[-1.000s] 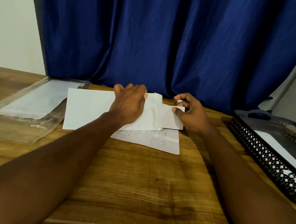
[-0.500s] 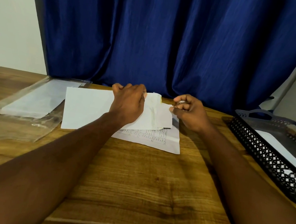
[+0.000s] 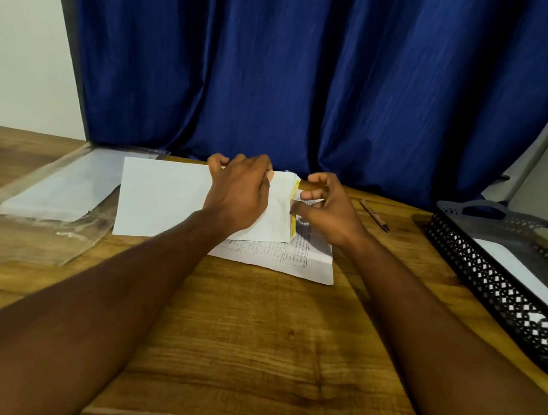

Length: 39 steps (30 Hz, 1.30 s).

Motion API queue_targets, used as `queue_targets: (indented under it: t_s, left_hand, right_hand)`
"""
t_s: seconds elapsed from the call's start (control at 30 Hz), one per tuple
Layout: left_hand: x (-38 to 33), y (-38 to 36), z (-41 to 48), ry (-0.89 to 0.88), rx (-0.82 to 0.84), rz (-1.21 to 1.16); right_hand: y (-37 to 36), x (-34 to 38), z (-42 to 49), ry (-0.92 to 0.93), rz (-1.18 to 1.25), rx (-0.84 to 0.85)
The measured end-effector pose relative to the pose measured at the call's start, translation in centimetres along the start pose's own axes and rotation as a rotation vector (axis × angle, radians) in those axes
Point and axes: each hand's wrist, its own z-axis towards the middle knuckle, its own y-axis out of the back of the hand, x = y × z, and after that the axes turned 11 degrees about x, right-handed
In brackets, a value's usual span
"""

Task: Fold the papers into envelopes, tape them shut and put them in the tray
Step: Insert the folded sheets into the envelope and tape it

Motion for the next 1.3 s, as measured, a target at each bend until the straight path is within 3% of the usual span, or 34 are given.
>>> queue_targets:
  t_s: [0.1, 0.27, 0.37, 0.53, 0.73, 1.13, 1.3]
  left_hand:
    - [-0.1, 0.2, 0.0, 0.003, 0.002, -0.010]
    - [0.0, 0.3, -0.1, -0.007, -0.007, -0.025]
    - [0.0, 0.4, -0.1, 0.011, -0.004, -0.040]
    - [0.0, 0.3, -0.1, 0.014, -0.007, -0.056]
    - [0.1, 0.3, 0.0, 0.016, -0.008, -0.069]
    - [-0.1, 0.4, -0.1, -0.012, -0.007, -0.092]
    - [0.1, 0.0, -0.1, -0.024, -0.016, -0.096]
  right_hand:
    - [0.2, 0.0, -0.4, -0.111, 0.304, 0.187]
    - [-0.2, 0.0, -0.7, -0.085, 0.175, 0.327]
    - [-0.2, 0.6, -0.9, -0.096, 0.292, 0.288]
    - [0.6, 1.2, -1.8, -0.092, 0.231, 0.212]
    - [-0.2, 1.2, -1.7, -0.080, 0.340, 0.211]
    - [-1.4, 0.4, -0.9, 0.024, 0.291, 0.133]
    - [-0.8, 0.2, -0.6, -0.011, 0.298, 0.119]
